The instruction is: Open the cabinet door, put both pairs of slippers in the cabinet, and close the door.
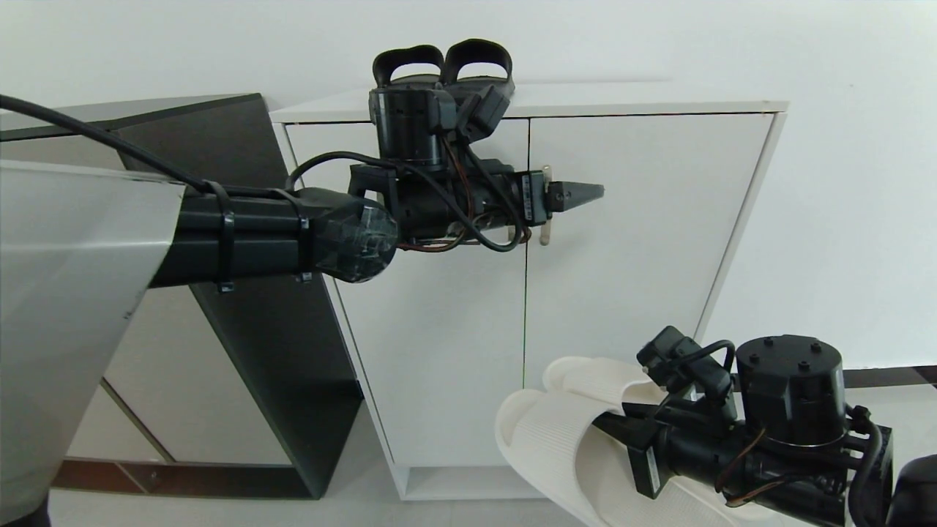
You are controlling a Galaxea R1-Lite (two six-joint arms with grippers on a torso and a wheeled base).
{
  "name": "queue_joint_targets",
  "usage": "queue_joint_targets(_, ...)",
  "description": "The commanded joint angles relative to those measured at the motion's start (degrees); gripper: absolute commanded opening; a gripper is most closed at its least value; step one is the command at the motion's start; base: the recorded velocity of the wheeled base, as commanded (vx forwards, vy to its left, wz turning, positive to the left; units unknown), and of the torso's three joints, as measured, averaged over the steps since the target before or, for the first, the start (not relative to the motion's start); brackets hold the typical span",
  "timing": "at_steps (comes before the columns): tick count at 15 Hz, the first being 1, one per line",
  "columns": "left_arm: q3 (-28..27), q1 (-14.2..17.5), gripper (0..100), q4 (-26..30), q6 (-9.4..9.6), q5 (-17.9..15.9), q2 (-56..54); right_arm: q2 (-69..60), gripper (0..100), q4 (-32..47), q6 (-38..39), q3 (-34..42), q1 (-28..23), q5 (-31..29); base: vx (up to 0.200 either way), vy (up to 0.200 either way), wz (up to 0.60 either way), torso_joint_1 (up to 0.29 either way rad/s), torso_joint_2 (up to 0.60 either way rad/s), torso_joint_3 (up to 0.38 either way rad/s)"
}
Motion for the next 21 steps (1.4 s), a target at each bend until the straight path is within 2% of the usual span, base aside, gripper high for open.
queue_joint_targets(1,-0.26,-0.1,100,0.91,0.01,0.08,0.72,0.45,0,-0.13,-0.01,0.12,0.09,0.06,0.0,0.0,0.0,0.0,0.0,0.0)
queue_joint_targets(2,-0.26,-0.1,0,1.17,0.01,0.08,0.72,0.45,0,-0.13,-0.01,0.12,0.18,0.06,0.0,0.0,0.0,0.0,0.0,0.0)
queue_joint_targets(6,-0.09,-0.45,0,1.17,0.01,0.08,0.28,0.36,0,-0.13,-0.1,0.56,0.18,0.59,0.0,0.0,0.0,0.0,0.0,0.0)
queue_joint_targets(9,1.85,-1.06,0,1.17,-0.08,0.08,-1.66,0.1,0,-0.22,-0.1,1.52,0.18,3.49,0.0,0.0,0.0,0.0,0.0,0.0)
queue_joint_targets(14,11.87,-3.26,0,0.2,0.18,0.08,-9.92,-2.01,0,-0.13,-0.1,3.19,0.18,8.76,0.0,0.0,0.0,0.0,0.0,0.0)
queue_joint_targets(19,26.28,-4.4,0,-7.44,0.1,0.17,-19.23,-2.19,0,-0.13,-0.19,3.63,0.36,8.94,0.0,0.0,0.0,0.0,0.0,0.0)
queue_joint_targets(21,29.01,-4.4,0,-8.94,0.01,0.87,-21.17,-2.8,0,-0.05,-0.27,4.16,0.8,10.52,0.0,0.0,0.0,0.0,0.0,0.0)
